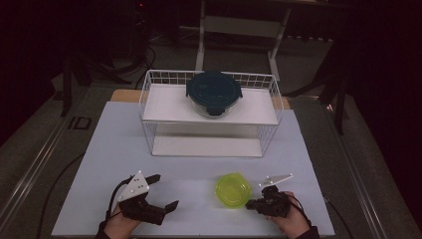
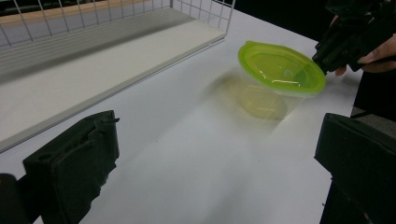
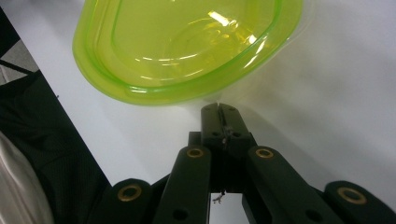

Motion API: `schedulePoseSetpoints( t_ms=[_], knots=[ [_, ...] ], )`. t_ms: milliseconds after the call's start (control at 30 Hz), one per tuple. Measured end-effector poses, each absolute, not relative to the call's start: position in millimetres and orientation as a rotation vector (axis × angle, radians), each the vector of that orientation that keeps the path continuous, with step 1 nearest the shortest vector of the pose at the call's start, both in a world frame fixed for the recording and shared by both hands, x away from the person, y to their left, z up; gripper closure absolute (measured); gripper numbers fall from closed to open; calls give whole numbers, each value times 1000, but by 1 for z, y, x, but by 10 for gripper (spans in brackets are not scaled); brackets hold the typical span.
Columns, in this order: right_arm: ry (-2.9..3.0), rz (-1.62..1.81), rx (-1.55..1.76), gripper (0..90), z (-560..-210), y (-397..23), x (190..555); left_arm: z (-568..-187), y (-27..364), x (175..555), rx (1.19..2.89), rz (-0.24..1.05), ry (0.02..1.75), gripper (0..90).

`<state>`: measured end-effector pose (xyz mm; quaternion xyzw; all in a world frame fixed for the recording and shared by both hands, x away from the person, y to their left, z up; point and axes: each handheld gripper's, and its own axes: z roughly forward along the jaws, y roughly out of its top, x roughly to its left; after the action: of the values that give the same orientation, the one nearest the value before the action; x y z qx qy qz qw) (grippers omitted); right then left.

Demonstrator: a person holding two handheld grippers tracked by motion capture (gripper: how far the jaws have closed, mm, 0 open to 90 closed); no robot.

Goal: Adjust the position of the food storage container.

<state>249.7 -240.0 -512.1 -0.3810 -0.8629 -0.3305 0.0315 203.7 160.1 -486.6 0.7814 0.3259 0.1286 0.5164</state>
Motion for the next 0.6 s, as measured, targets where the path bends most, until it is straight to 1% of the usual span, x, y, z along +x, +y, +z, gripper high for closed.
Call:
schedulePoseSetpoints(
  t_ms=[600],
  knots=[
    [-2667,-1020,-1101,900,-513,-204,254,-486,161,204,1875,317,780,0]
  ],
)
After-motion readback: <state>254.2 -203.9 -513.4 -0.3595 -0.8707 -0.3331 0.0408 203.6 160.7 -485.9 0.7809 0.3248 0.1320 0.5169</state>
